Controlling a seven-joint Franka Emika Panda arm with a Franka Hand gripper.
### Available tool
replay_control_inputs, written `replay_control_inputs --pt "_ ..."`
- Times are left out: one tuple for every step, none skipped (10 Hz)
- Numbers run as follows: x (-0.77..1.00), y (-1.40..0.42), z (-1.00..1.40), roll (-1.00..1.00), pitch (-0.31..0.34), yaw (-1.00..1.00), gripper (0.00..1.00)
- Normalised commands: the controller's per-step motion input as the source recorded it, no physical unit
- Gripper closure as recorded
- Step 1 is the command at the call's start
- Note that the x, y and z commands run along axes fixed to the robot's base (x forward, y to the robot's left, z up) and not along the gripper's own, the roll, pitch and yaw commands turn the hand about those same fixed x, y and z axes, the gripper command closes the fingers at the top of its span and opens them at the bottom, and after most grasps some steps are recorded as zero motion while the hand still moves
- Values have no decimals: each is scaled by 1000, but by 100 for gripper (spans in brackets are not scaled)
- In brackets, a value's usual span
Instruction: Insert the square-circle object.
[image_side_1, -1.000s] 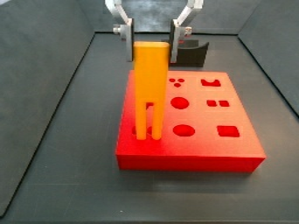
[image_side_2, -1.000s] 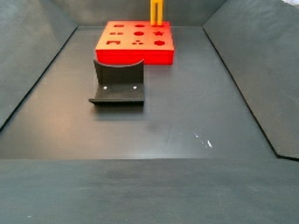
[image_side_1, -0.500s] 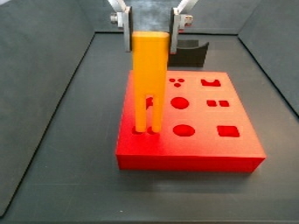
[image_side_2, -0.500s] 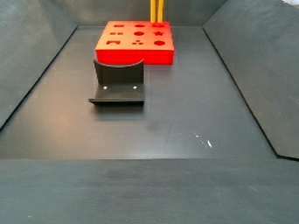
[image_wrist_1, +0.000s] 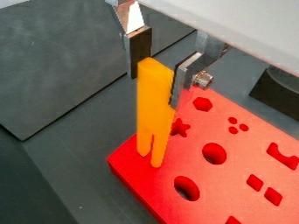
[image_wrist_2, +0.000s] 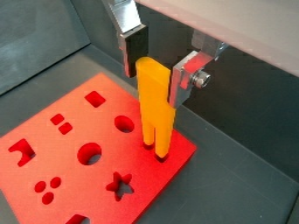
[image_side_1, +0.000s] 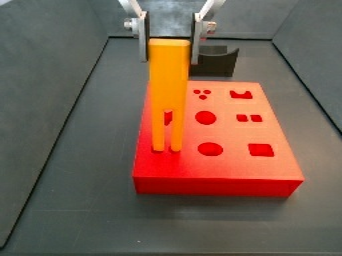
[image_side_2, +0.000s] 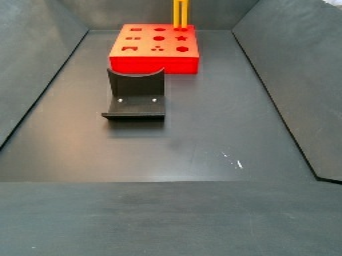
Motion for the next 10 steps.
replay_control_inputs --pt "0 0 -154 133 0 0 100" --pt "9 0 -129 109 0 31 100" --pt "83 0 -111 70 0 86 100" --pt "86 0 -117 66 0 86 100" --pt "129 0 -114 59 0 123 100" --pt "120 0 -114 57 0 114 100" --pt "137 -3 -129 76 0 103 100" --pt "71 -31 -91 104 0 66 100" --pt "0 -20 0 13 0 0 100" --pt "-6 -6 -74 9 -14 0 100"
